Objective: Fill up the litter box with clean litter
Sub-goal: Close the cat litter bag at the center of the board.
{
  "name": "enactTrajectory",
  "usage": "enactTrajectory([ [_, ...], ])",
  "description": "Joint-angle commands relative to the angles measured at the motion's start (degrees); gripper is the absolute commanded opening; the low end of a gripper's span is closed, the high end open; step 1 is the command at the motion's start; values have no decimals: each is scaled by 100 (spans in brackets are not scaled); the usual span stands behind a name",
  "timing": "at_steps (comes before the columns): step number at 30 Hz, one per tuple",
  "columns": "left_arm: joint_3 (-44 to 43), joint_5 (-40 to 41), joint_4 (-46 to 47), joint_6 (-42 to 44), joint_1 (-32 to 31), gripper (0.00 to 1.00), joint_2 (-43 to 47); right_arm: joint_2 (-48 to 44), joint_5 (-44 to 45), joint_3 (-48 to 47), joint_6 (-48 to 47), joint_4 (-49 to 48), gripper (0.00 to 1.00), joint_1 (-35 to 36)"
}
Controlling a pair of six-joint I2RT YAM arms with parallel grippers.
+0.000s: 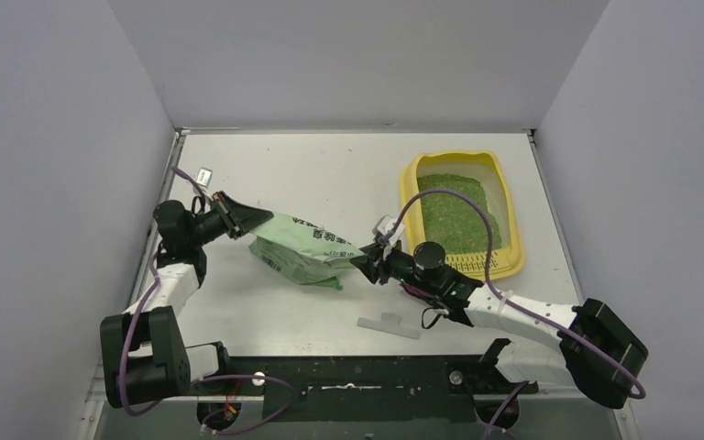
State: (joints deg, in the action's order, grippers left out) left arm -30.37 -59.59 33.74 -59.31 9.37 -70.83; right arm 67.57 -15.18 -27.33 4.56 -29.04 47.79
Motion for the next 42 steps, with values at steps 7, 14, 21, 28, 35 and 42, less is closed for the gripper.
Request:
enactTrajectory([
  [7,-373,29,928,-265,101,0,-49,-204,3114,88,-1822,-622,0,1148],
  [14,-451,193,132,276,136,0,181,-340,5943,176,-3869,-1036,0,2530],
  [21,-575,252,-818,1000,127,0,394,-121,6554,67,-3718,-1272,0,2777],
  [28,-515,139,-657,1659,94,0,355,-2044,4408,-31,-1660,799,58,2446],
  [35,-597,-232,221,1780,-19,0,127,-2955,2767,-1022,-720,3217,77,1221],
  [42,-786,-833,-158,2406,-16,0,294,-553,-195,-2900,-720,4658,77,-342],
])
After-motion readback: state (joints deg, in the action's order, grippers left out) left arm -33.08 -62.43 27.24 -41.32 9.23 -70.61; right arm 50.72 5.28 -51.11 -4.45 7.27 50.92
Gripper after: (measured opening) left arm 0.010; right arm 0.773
